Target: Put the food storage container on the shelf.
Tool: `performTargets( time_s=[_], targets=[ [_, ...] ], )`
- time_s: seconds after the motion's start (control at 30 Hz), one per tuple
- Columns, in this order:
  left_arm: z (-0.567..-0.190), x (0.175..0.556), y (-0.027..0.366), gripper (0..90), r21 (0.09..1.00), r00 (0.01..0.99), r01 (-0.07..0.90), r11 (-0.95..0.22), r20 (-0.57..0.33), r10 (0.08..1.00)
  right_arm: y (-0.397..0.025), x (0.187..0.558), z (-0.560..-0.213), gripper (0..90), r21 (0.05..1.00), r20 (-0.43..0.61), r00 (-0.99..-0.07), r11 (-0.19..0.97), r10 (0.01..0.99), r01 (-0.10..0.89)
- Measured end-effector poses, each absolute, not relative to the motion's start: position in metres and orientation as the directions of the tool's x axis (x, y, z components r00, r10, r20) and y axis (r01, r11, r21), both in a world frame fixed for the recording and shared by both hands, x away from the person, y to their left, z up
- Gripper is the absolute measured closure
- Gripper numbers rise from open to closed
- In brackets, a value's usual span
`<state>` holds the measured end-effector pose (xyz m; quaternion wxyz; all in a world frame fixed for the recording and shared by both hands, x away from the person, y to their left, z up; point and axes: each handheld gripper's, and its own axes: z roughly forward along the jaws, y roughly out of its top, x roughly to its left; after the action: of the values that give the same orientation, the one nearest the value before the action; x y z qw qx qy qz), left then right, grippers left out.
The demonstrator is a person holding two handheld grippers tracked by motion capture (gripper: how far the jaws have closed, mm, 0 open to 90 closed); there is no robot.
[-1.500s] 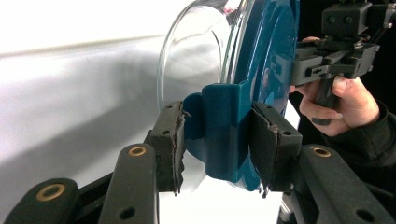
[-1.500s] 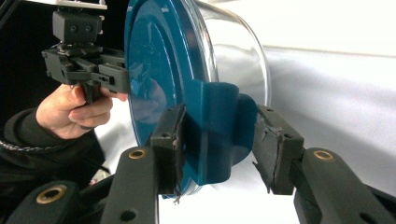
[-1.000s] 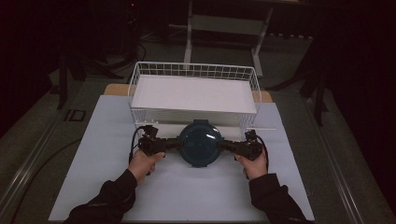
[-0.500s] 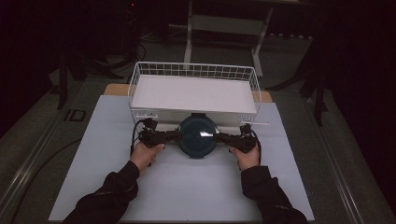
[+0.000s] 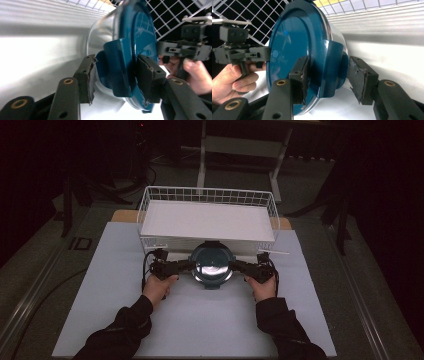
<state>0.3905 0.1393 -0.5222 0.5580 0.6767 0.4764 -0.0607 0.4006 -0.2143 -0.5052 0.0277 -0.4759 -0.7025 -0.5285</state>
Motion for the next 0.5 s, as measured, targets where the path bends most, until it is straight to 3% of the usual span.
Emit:
performTargets(
  time_s=[0.33, 0.5],
  targets=[
    [-0.521, 0.395, 0.137, 38.1, 0.717, 0.508, 0.687, 0.115, -0.587, 0.63, -0.206, 0.403, -0.499, 44.4, 0.771, 0.437, -0.558, 0.026, 0.705, 0.637],
    [-0.516, 0.398, 0.135, 36.7, 0.736, 0.521, 0.673, 0.079, -0.547, 0.655, -0.203, 0.403, -0.494, 42.1, 0.765, 0.429, -0.549, 0.035, 0.717, 0.643]
  ],
)
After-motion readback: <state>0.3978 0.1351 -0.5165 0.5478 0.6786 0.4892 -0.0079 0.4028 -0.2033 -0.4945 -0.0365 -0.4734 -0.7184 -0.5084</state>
